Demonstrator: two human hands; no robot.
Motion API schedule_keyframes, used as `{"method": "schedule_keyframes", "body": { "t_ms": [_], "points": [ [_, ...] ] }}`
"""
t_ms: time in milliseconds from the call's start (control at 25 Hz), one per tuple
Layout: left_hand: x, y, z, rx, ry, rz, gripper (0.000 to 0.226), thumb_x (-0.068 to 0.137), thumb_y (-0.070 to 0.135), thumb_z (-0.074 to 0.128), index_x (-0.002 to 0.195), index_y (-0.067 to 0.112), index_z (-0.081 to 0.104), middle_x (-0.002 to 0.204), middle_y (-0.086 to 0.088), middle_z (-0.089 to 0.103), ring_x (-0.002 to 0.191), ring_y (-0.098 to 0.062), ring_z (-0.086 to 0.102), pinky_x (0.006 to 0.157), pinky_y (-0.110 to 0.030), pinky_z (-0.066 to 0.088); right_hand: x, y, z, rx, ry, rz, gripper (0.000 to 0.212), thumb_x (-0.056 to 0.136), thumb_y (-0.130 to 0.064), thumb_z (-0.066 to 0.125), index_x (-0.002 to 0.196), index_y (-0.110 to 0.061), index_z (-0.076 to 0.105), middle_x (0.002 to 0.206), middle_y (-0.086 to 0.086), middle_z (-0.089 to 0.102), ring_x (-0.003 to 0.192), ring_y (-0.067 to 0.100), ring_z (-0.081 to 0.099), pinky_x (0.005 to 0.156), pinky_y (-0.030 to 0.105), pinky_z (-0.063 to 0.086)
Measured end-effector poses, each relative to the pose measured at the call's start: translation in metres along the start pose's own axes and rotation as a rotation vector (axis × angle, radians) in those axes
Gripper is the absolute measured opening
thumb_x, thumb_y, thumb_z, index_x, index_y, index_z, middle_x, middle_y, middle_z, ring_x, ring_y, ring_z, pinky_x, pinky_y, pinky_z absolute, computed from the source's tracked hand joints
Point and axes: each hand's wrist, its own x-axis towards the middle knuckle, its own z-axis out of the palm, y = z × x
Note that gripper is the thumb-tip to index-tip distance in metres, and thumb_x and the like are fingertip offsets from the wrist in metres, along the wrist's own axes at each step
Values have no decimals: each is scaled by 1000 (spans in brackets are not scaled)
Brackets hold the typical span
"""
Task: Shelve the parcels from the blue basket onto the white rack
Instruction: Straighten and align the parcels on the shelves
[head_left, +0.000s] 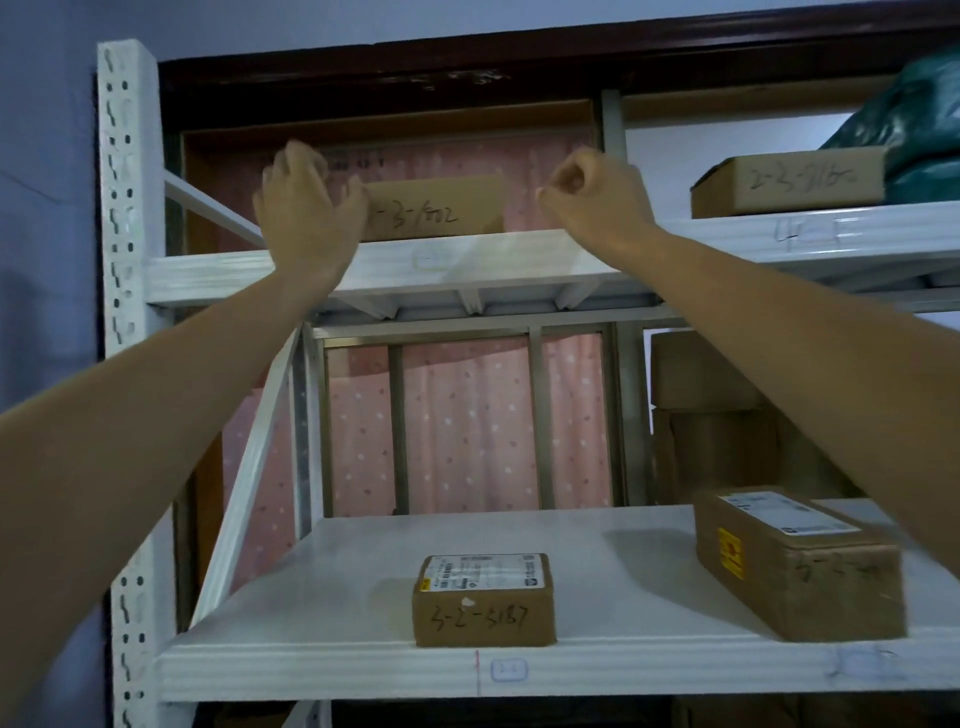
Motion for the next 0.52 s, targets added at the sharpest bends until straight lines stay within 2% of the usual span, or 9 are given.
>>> {"method": "schedule_keyframes", "body": {
  "t_ms": [40, 120, 240, 320, 400, 480, 520],
  "points": [
    [-5, 25, 4, 5, 47, 73, 34, 86, 34, 50, 107, 7, 53, 100, -6, 57, 100, -24, 54, 92, -37, 41, -1, 8, -18, -6, 40, -39, 28, 90, -34, 60, 108, -12, 63, 102, 4, 67, 95, 18, 61, 88, 36, 51],
    [-21, 91, 24, -72, 16, 156, 27, 85, 28, 49, 103, 8, 52, 94, 0, 50, 94, -20, 50, 88, -35, 40, 0, 32, -64, -5, 123, -79, 25, 89, -30, 61, 107, -13, 62, 102, 3, 68, 93, 16, 62, 85, 32, 52],
    [-54, 185, 70, -181, -167, 168, 24, 89, 31, 50, 100, 10, 50, 95, -5, 56, 90, -20, 52, 82, -36, 42, 10, 83, -135, -9, 235, -95, 26, 86, -29, 61, 106, -13, 63, 100, 1, 68, 86, 11, 58, 77, 25, 48],
    [-76, 225, 101, -227, -344, 82, 31, 92, 38, 49, 103, 10, 50, 96, -6, 58, 91, -24, 56, 79, -36, 42, 15, 122, -175, -46, 278, -45, 30, 83, -34, 59, 106, -14, 63, 99, 1, 68, 84, 9, 55, 73, 25, 44],
    [-90, 248, 130, -192, -506, -25, 42, 93, 49, 43, 108, 11, 52, 100, -8, 60, 98, -28, 57, 85, -37, 42, 18, 165, -203, -94, 272, 83, 38, 81, -39, 59, 109, -14, 62, 102, 2, 67, 87, 12, 54, 73, 28, 40],
    [-95, 261, 149, -33, -609, -82, 63, 92, 61, 32, 121, 11, 56, 122, -14, 60, 116, -32, 54, 101, -43, 35, 15, 208, -215, -80, 183, 240, 45, 84, -43, 60, 116, -11, 61, 112, 7, 67, 94, 17, 56, 79, 29, 43],
    [-96, 262, 156, 43, -629, -94, 71, 90, 66, 27, 129, 13, 54, 136, -13, 54, 127, -31, 48, 108, -45, 27, 10, 226, -214, -54, 117, 288, 47, 86, -44, 60, 118, -11, 62, 115, 8, 67, 95, 18, 56, 81, 28, 43]
  ]
}}
